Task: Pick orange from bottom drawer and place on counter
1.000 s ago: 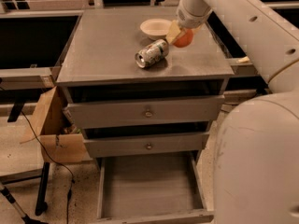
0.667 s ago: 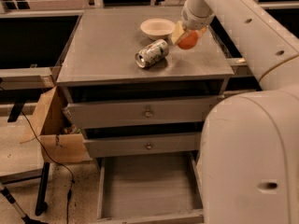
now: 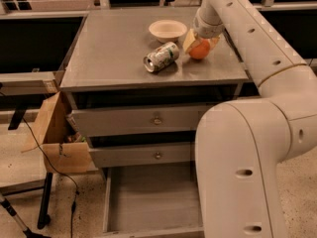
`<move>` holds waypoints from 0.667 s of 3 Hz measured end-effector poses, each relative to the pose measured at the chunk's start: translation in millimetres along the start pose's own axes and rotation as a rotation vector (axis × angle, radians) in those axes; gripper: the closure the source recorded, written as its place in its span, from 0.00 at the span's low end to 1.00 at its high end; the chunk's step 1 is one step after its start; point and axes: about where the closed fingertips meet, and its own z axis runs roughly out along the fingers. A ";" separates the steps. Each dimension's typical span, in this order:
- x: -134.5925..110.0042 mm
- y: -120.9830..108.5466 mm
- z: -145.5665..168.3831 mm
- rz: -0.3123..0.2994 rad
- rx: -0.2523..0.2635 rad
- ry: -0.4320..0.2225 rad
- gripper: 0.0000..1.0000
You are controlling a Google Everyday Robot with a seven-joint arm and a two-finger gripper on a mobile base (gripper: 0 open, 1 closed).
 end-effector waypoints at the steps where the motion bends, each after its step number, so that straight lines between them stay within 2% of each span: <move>1: 1.3 -5.0 1.2 0.017 -0.006 0.007 0.51; 2: 3.4 -10.4 2.5 0.031 -0.010 0.013 0.28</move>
Offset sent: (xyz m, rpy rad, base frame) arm 0.0112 -0.0363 0.0009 0.0503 0.0381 -0.0644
